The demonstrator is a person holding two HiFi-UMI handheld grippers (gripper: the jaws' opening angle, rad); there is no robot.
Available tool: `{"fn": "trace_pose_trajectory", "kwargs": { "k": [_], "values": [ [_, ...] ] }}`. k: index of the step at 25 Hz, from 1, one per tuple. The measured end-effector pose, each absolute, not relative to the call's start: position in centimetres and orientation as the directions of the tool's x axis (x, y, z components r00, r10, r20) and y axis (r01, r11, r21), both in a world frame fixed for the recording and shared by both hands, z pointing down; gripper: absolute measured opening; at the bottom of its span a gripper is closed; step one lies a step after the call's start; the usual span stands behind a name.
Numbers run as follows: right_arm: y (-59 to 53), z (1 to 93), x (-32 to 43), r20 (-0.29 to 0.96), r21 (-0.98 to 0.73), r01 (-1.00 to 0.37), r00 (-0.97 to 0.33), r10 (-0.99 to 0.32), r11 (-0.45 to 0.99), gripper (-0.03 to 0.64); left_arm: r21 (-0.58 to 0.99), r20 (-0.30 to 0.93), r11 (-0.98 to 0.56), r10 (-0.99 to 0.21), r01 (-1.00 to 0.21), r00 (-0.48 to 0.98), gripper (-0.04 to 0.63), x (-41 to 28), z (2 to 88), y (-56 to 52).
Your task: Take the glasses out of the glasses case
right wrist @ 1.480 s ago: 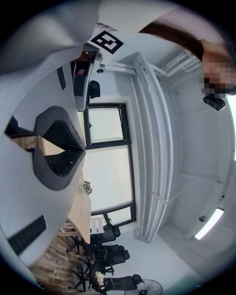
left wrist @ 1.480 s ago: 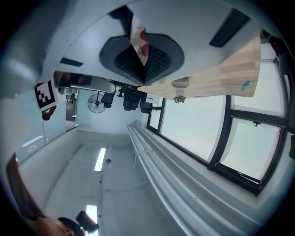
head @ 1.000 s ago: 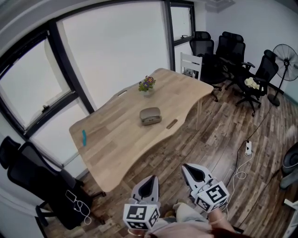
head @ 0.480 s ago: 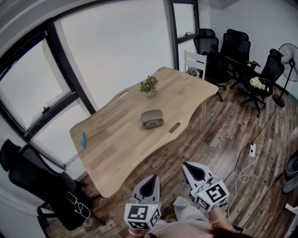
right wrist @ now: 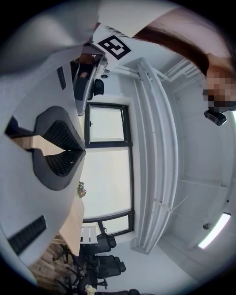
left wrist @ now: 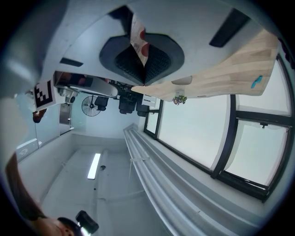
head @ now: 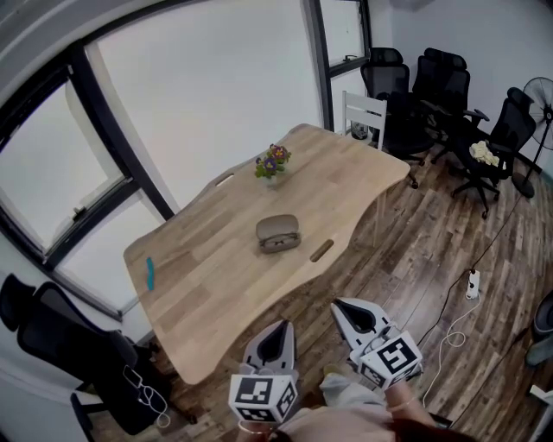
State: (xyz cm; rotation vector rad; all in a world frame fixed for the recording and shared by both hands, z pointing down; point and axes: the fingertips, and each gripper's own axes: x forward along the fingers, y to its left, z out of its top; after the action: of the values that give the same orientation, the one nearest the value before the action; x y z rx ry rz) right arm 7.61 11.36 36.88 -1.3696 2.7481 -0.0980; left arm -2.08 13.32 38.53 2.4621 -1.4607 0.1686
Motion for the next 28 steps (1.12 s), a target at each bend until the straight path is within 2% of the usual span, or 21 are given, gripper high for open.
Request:
{"fn": "trace_pose_trajectory", "kwargs": {
  "k": [17,28],
  "values": [
    [3.7,36.7,11.2,-0.07,-0.137,-0.73,-0.667,-0.742,0.67,0.002,0.156,0.227,-0.374,-0.887,-0.914,0.402,0.002,1.8,37.9,6.0],
    [1.1,37.4,10.8,-0.071,-0.149,-0.695,-0.702,-0.709,0.703,0.002,0.153,0.253,-0.301,-0.909,-0.941,0.332,0.002,0.8,38.9,4.9]
  ]
}}
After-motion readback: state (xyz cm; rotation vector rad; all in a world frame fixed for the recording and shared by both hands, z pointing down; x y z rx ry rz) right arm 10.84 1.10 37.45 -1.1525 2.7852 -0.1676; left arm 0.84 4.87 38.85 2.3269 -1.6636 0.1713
